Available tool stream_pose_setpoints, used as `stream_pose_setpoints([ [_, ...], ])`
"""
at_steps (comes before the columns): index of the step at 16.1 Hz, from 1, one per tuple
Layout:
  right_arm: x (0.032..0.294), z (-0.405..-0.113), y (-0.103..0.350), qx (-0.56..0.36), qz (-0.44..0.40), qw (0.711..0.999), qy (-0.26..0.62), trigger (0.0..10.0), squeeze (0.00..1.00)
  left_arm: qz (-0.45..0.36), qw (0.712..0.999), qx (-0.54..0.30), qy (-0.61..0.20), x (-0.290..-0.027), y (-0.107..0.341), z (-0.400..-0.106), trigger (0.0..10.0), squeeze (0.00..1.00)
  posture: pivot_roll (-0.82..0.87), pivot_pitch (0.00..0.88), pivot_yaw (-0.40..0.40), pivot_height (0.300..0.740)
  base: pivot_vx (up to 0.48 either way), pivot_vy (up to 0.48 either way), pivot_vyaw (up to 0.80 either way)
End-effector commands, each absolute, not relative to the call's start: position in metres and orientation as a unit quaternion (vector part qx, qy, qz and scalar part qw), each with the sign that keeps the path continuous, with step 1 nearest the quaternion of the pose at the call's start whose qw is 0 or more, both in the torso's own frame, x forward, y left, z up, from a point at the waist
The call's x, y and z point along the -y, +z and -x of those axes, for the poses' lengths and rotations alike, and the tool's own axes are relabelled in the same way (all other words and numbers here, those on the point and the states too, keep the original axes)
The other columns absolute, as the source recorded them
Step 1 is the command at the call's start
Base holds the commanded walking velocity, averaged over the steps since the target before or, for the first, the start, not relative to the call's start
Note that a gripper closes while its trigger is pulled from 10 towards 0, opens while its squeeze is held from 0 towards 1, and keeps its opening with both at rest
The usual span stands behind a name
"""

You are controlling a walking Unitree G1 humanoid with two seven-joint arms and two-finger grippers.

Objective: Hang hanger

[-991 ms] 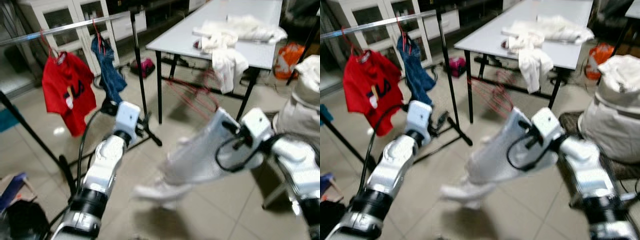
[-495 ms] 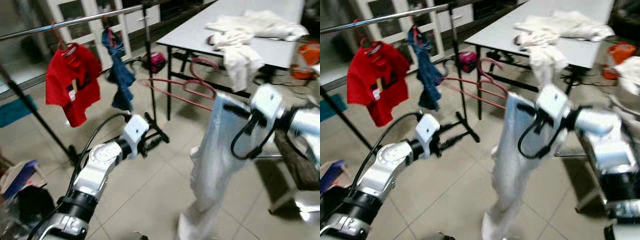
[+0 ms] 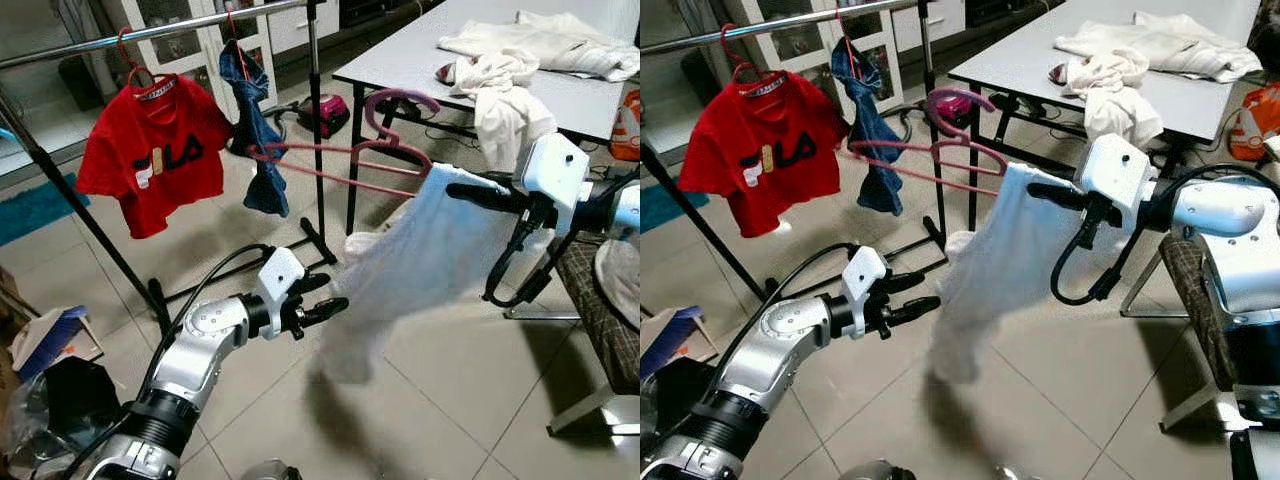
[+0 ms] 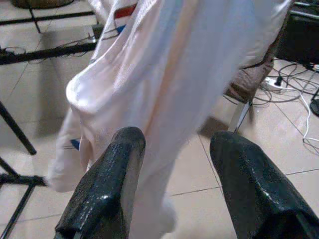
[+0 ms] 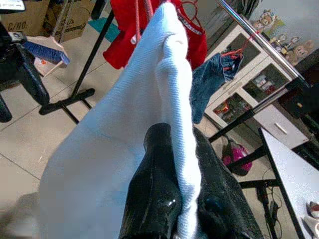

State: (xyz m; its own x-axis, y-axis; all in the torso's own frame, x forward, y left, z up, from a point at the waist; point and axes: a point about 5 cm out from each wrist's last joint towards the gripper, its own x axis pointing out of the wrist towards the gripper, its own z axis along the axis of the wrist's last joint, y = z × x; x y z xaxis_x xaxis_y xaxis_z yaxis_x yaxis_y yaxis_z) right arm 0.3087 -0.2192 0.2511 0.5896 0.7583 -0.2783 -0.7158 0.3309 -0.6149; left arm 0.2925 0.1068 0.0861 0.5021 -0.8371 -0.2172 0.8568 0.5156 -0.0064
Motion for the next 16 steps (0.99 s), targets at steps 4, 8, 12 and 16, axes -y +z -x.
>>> stream_pose_setpoints([
  [4,0.213,-0.304,0.270,0.056,0.403,0.778,0.479,0.0,0.00,-0.084,0.849,-0.070,-0.517,-0.108,0.097,-0.294,10.0,0.00,-0.13,0.000,0.084,0.740,0.000,0.000,0.00],
  [8,0.207,-0.307,0.278,0.070,0.409,0.771,0.483,0.0,0.00,-0.116,0.836,-0.067,-0.533,-0.104,0.094,-0.293,10.0,0.00,-0.13,0.000,0.077,0.740,0.000,0.000,0.00],
  [12,0.203,-0.302,0.293,0.088,0.419,0.759,0.491,0.0,0.00,-0.153,0.806,-0.055,-0.569,-0.096,0.091,-0.281,10.0,0.00,-0.14,0.000,0.066,0.740,0.000,0.000,0.00],
  [16,0.204,-0.297,0.305,0.094,0.428,0.750,0.495,0.0,0.00,-0.220,0.768,-0.054,-0.599,-0.100,0.089,-0.272,10.0,1.00,-0.14,0.000,0.064,0.740,0.000,0.000,0.00],
])
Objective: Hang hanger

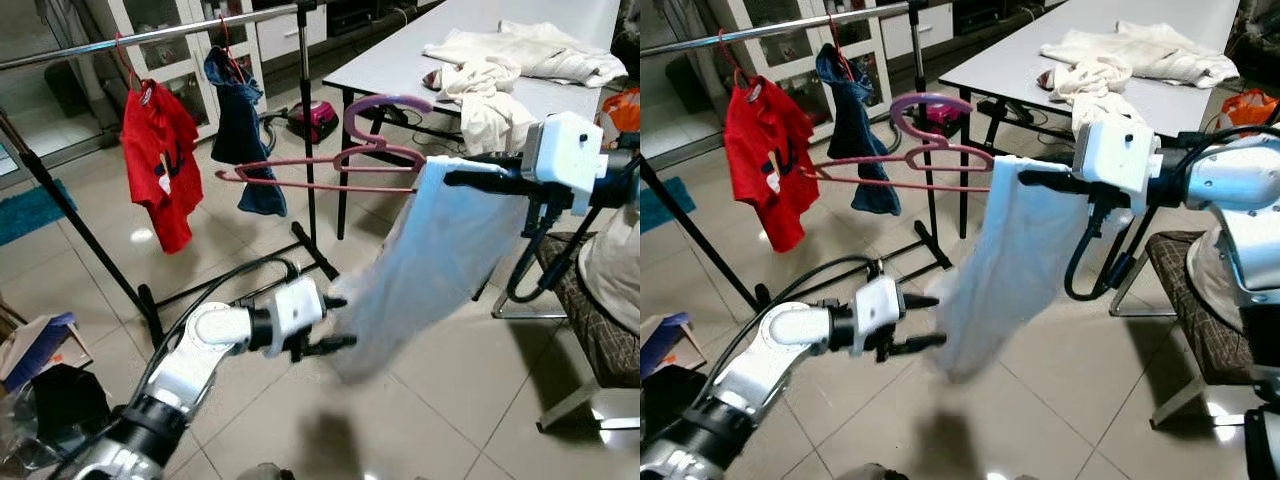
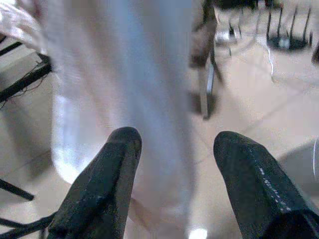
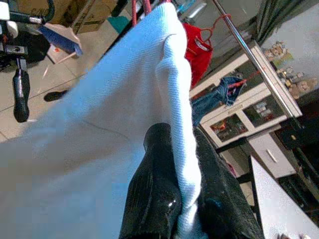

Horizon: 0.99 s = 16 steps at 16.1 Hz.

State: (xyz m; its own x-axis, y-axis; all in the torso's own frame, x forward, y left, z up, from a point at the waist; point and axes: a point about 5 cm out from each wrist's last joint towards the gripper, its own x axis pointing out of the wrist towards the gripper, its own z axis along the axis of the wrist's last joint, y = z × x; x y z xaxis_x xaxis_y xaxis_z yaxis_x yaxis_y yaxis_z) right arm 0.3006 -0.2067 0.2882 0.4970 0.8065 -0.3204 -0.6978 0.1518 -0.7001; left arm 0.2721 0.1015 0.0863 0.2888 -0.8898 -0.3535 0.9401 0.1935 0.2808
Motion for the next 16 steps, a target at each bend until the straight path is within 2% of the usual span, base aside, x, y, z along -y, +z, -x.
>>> stream_pose_setpoints([
  [1,0.205,-0.296,0.307,0.094,0.433,0.746,0.497,0.0,0.00,-0.289,0.748,-0.030,-0.597,-0.101,0.091,-0.272,10.0,1.00,-0.14,0.000,0.066,0.740,0.000,0.000,0.00],
  [3,0.206,-0.298,0.307,0.091,0.438,0.743,0.497,0.0,0.00,-0.328,0.736,-0.001,-0.592,-0.101,0.098,-0.274,10.0,1.00,-0.14,0.000,0.066,0.740,0.000,0.000,0.00],
  [4,0.206,-0.299,0.302,0.090,0.440,0.742,0.498,0.0,0.00,-0.359,0.726,0.016,-0.587,-0.102,0.107,-0.278,10.0,0.00,-0.13,0.000,0.069,0.740,0.000,0.000,0.00],
  [9,0.206,-0.299,0.302,0.091,0.439,0.738,0.504,0.0,0.00,-0.388,0.720,0.050,-0.574,-0.099,0.109,-0.281,10.0,0.00,-0.12,0.000,0.074,0.740,0.000,0.000,0.00],
  [16,0.202,-0.293,0.319,0.115,0.418,0.745,0.507,0.0,0.00,-0.373,0.722,0.085,-0.577,-0.086,0.112,-0.279,10.0,0.00,-0.14,0.000,0.076,0.740,0.000,0.000,0.00],
])
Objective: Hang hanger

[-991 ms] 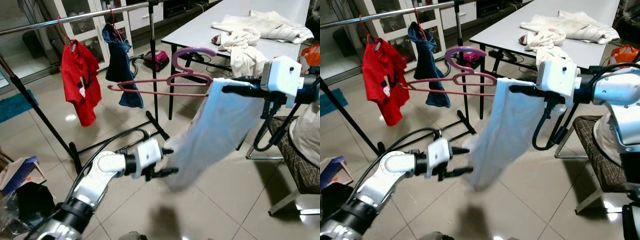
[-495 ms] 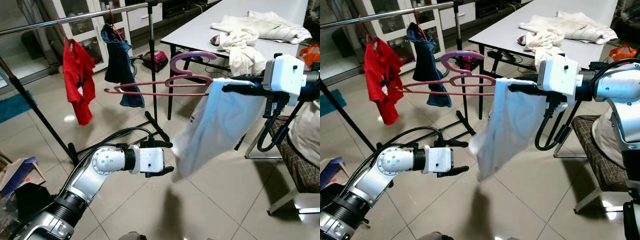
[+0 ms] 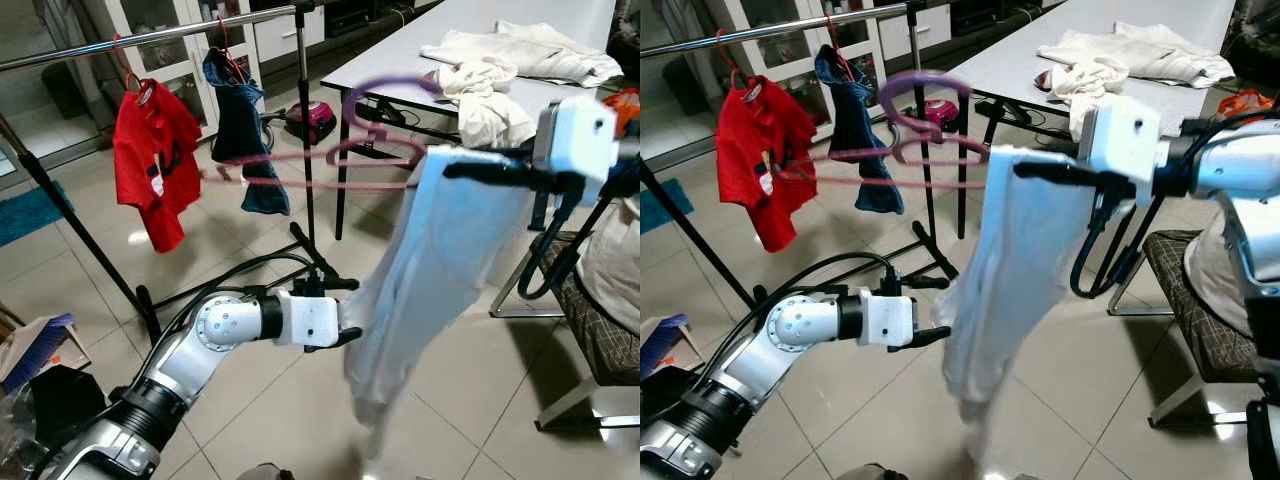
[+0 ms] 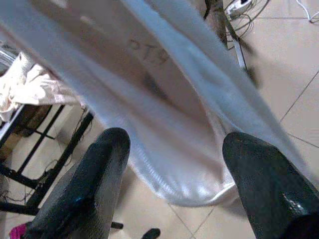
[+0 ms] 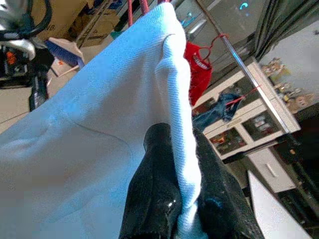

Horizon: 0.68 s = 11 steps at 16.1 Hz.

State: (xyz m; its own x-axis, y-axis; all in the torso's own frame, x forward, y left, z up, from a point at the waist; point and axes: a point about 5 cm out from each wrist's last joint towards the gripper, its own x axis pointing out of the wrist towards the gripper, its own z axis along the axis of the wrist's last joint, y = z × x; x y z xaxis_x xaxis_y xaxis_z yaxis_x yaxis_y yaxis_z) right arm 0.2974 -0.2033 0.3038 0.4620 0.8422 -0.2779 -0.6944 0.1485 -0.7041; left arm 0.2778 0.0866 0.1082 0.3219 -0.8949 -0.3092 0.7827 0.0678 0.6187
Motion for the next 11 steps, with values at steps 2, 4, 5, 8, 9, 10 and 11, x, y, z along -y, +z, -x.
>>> stream_pose_setpoints([
  [2,0.204,-0.291,0.323,0.118,0.417,0.748,0.503,0.0,0.00,-0.374,0.720,0.091,-0.577,-0.086,0.113,-0.278,10.0,0.00,-0.14,0.000,0.075,0.740,0.000,0.000,0.00],
  [4,0.208,-0.293,0.322,0.114,0.421,0.751,0.496,0.0,0.00,-0.372,0.722,0.091,-0.576,-0.087,0.114,-0.278,10.0,0.00,-0.14,0.000,0.074,0.740,0.000,0.000,0.00],
  [5,0.211,-0.295,0.318,0.107,0.421,0.754,0.492,0.0,0.00,-0.370,0.730,0.091,-0.568,-0.089,0.117,-0.282,10.0,0.00,-0.13,0.000,0.074,0.740,0.000,0.000,0.00],
  [8,0.214,-0.298,0.315,0.100,0.419,0.759,0.488,0.0,0.00,-0.378,0.730,0.102,-0.560,-0.091,0.120,-0.282,10.0,0.00,-0.13,0.000,0.073,0.740,0.000,0.000,0.00],
  [9,0.215,-0.298,0.314,0.099,0.420,0.759,0.487,0.0,0.00,-0.381,0.728,0.106,-0.560,-0.092,0.120,-0.282,10.0,0.00,-0.13,0.000,0.073,0.740,0.000,0.000,0.00],
  [10,0.215,-0.298,0.315,0.100,0.420,0.759,0.487,0.0,0.00,-0.383,0.727,0.107,-0.559,-0.092,0.120,-0.282,10.0,0.00,-0.13,0.000,0.074,0.740,0.000,0.000,0.00],
  [11,0.215,-0.298,0.316,0.100,0.420,0.759,0.487,0.0,0.00,-0.383,0.727,0.108,-0.559,-0.092,0.120,-0.282,10.0,0.00,-0.13,0.000,0.074,0.740,0.000,0.000,0.00],
])
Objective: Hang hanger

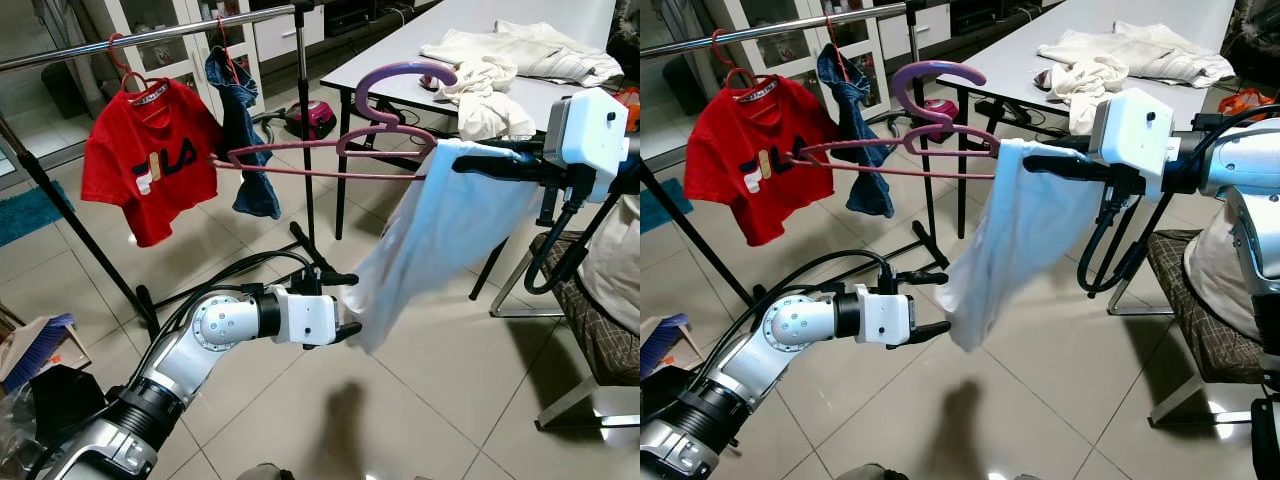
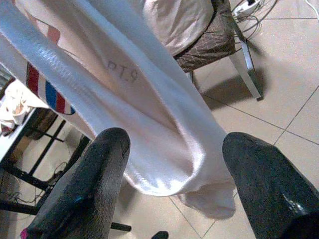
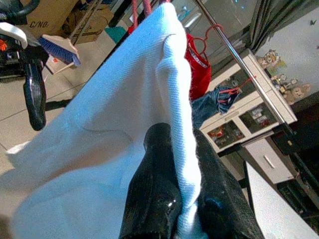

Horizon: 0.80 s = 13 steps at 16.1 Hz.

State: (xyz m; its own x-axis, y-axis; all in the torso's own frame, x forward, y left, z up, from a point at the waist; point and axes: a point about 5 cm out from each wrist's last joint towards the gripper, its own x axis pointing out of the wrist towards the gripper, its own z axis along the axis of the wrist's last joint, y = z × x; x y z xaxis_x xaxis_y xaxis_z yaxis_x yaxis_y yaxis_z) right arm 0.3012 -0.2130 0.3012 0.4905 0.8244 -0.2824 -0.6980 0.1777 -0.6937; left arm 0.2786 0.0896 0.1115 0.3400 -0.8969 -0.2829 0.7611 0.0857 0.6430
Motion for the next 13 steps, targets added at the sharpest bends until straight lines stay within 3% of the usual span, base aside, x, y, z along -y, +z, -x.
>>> stream_pose_setpoints([
  [1,0.214,-0.298,0.318,0.103,0.421,0.758,0.488,0.0,0.00,-0.385,0.725,0.111,-0.560,-0.091,0.120,-0.281,10.0,0.00,-0.13,0.000,0.073,0.740,0.000,0.000,0.00],
  [13,0.210,-0.292,0.333,0.130,0.380,0.773,0.491,0.0,0.00,-0.393,0.707,0.082,-0.582,-0.085,0.095,-0.275,10.0,0.00,-0.14,0.000,0.076,0.740,0.000,0.000,0.00],
])
